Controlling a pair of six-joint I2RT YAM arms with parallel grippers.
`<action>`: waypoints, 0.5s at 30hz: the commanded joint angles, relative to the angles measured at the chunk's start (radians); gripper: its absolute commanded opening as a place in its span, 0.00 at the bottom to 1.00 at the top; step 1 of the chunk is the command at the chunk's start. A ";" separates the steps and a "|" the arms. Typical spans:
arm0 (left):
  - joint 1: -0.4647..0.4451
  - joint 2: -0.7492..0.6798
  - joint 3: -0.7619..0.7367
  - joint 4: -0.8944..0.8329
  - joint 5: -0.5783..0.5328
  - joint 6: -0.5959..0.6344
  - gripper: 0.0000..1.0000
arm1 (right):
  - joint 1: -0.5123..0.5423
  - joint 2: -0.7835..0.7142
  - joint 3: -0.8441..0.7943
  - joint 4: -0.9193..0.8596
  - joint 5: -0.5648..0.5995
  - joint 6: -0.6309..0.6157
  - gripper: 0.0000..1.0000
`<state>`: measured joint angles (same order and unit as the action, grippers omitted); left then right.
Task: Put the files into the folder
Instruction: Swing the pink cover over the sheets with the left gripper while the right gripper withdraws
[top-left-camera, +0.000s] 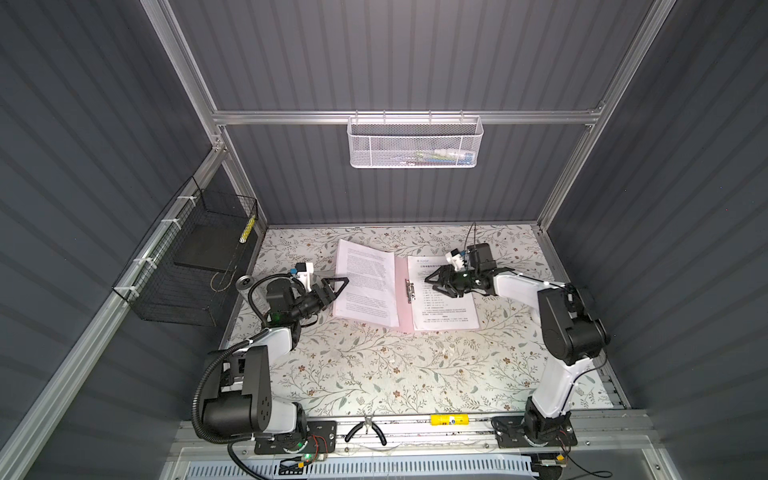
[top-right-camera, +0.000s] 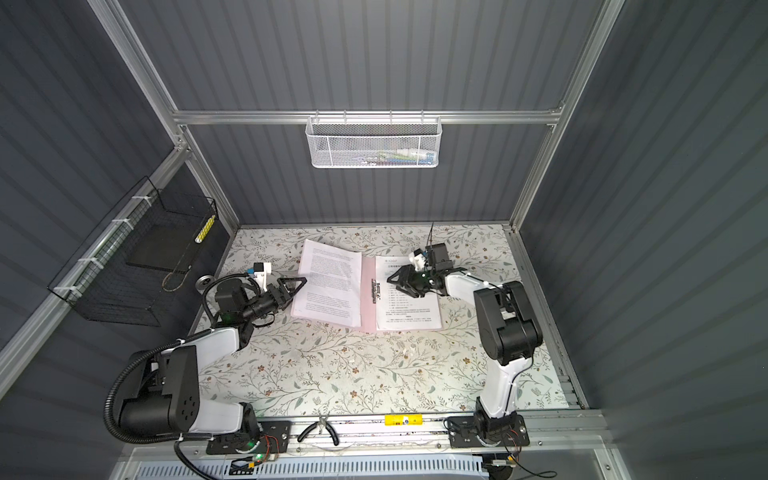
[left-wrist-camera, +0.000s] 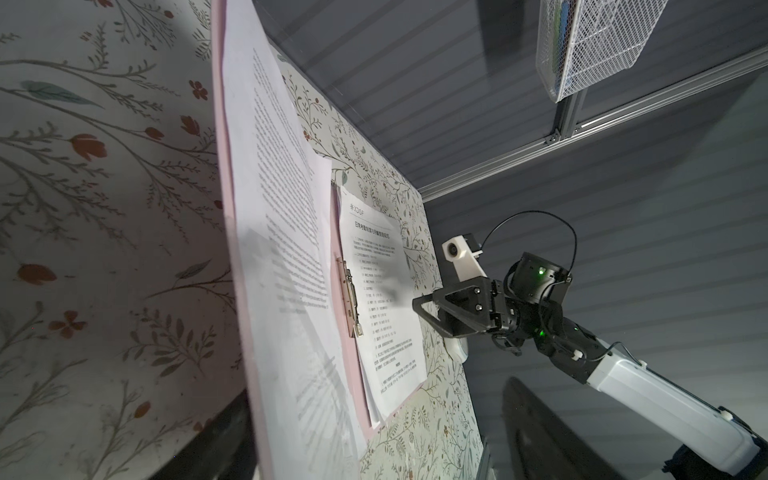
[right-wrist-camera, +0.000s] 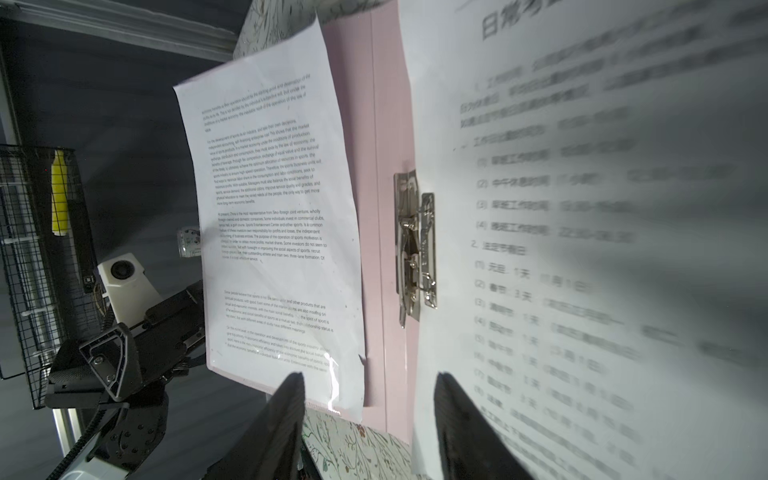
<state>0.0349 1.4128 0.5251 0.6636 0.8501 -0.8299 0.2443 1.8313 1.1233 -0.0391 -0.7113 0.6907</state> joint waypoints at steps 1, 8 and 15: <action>-0.020 -0.041 0.043 -0.072 0.008 0.042 0.88 | -0.076 -0.067 -0.031 -0.145 0.158 -0.102 0.54; -0.093 -0.090 0.168 -0.288 -0.028 0.146 0.90 | -0.215 -0.115 -0.124 -0.142 0.205 -0.140 0.61; -0.182 -0.071 0.251 -0.303 -0.042 0.131 0.90 | -0.240 -0.060 -0.175 -0.080 0.162 -0.109 0.62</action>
<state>-0.1215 1.3392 0.7357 0.3866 0.8120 -0.7143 0.0086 1.7473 0.9672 -0.1425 -0.5320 0.5781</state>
